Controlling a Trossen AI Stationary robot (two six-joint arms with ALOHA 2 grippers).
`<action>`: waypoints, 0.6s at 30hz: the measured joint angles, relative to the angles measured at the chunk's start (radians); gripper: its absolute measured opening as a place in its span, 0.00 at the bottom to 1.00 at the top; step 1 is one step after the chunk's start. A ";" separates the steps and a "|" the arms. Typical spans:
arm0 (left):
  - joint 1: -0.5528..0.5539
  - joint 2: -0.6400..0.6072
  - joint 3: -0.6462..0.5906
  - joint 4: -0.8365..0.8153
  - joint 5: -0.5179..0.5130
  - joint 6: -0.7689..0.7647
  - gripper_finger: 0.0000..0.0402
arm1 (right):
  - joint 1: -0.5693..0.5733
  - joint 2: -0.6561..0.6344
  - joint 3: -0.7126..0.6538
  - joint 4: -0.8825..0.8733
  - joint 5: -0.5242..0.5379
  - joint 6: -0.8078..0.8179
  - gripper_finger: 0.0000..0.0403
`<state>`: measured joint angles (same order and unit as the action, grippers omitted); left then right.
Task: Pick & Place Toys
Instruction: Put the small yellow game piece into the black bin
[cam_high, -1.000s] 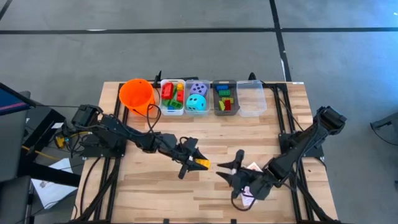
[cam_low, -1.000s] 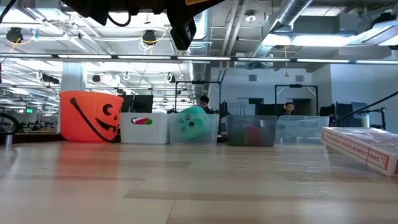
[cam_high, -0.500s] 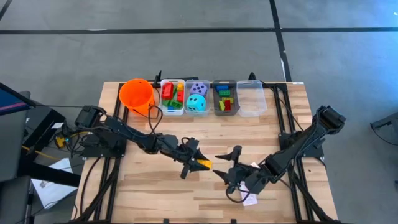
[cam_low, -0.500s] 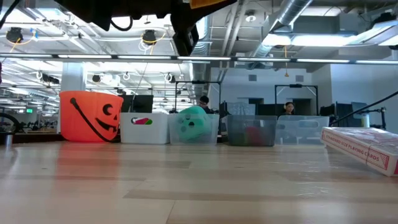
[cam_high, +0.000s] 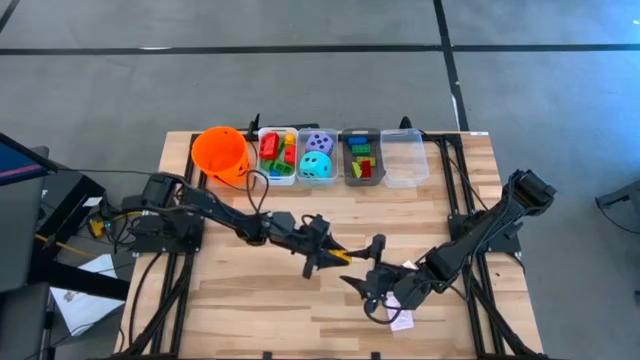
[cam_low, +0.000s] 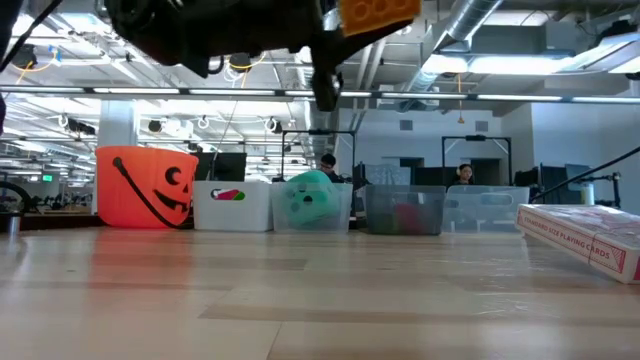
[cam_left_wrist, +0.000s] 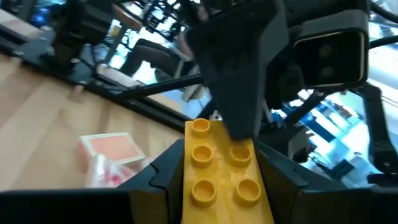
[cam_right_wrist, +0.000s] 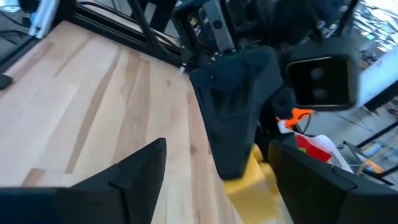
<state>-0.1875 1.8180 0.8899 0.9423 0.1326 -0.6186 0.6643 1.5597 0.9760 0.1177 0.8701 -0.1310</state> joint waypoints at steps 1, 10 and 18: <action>0.000 0.012 0.017 0.002 0.007 0.000 0.33 | 0.000 0.000 0.000 0.000 -0.009 0.000 0.68; 0.000 0.059 0.114 -0.047 0.064 0.005 0.33 | 0.002 -0.001 0.001 -0.005 -0.011 0.009 0.68; -0.005 0.058 0.114 -0.055 0.077 0.003 0.33 | -0.004 -0.001 0.001 -0.013 -0.014 0.028 0.63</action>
<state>-0.1921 1.8759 1.0042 0.8876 0.2095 -0.6158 0.6605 1.5589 0.9771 0.1046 0.8562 -0.1031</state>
